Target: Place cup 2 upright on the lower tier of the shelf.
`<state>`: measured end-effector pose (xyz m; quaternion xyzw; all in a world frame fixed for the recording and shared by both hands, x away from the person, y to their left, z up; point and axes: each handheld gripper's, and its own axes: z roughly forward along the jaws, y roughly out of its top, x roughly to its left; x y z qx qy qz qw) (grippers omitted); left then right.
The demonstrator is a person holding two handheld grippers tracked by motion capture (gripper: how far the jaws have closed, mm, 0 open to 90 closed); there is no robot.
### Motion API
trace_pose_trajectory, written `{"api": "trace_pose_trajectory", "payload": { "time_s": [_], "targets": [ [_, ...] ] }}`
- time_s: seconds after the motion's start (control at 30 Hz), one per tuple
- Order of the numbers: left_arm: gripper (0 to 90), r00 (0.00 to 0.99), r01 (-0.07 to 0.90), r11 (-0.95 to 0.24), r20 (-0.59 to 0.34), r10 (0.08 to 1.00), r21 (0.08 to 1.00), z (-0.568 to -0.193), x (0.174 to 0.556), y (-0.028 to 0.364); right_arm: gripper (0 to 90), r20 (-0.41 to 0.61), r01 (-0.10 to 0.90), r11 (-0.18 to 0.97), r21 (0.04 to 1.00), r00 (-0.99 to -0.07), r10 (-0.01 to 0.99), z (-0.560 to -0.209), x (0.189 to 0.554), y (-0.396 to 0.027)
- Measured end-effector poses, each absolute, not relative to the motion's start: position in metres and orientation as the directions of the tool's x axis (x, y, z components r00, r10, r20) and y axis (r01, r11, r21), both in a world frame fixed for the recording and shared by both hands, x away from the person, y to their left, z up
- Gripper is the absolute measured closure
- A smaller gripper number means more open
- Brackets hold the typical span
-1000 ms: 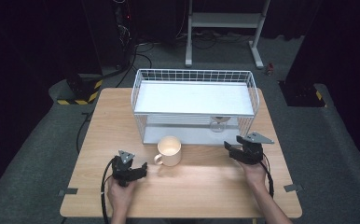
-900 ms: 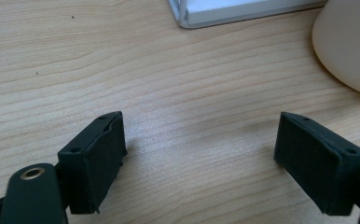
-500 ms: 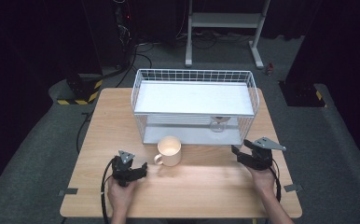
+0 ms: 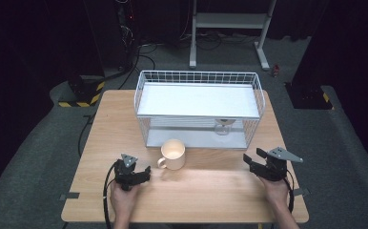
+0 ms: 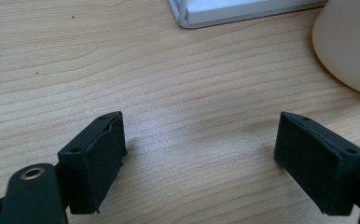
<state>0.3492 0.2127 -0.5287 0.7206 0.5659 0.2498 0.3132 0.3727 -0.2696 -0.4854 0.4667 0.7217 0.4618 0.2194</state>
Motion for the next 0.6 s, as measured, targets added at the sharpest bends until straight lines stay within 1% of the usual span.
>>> {"api": "trace_pose_trajectory", "payload": {
  "time_s": [0.23,0.4,0.53,0.6],
  "targets": [
    [16.5,0.234,0.659,-0.163,0.006,0.972,0.734,-0.529,0.349,0.213,34.0,0.112,0.477,0.134,0.869,-0.453,0.884,-0.493,0.361,-0.281],
    [16.6,0.235,0.659,-0.164,0.006,0.972,0.734,-0.529,0.349,0.213,34.1,0.114,0.499,0.141,0.855,-0.446,0.888,-0.499,0.357,-0.286],
    [17.9,0.245,0.656,-0.171,0.007,0.970,0.735,-0.528,0.349,0.212,30.9,0.073,0.512,0.167,0.842,-0.416,0.906,-0.504,0.355,-0.286],
    [17.9,0.248,0.656,-0.173,0.008,0.969,0.734,-0.528,0.349,0.212,28.3,0.064,0.541,0.183,0.821,-0.406,0.912,-0.508,0.356,-0.286]
  ]
}}
